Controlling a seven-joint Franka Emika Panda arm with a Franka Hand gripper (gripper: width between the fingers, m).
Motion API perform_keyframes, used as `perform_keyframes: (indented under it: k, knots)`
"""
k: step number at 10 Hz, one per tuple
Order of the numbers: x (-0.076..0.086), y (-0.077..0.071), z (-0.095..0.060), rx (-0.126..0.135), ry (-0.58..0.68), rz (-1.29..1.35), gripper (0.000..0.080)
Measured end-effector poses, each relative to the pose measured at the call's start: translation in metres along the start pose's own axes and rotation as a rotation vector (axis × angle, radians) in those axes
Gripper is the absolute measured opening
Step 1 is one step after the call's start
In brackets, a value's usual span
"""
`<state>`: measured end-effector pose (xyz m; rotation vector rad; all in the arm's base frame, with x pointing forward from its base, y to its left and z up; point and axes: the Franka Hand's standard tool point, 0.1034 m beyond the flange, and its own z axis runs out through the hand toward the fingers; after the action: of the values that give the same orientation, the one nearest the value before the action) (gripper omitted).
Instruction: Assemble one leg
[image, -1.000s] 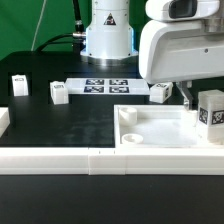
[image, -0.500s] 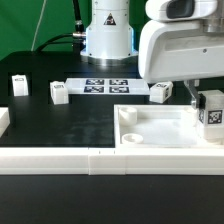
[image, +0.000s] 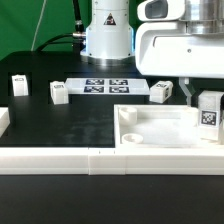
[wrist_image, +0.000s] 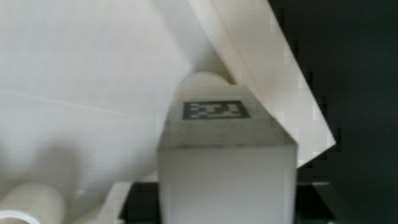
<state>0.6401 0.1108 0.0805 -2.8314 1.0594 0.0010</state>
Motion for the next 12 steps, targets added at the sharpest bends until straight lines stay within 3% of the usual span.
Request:
perform_keyframes:
  k: [4, 9, 10, 11, 12]
  knots:
    - [0.0005, 0.0032, 0.0007, 0.005, -0.005, 0.458, 0.0292]
    - [-0.0009, 0.0033, 0.0012, 0.001, -0.012, 0.621, 0.0292]
    - [-0.0016, 0.0026, 0.0012, 0.002, -0.012, 0.566, 0.047]
    - [-0.0033, 0.0011, 0.0014, 0.001, -0.013, 0.557, 0.0586]
    - [-0.005, -0.0003, 0.0014, 0.0, -0.012, 0.474, 0.0586]
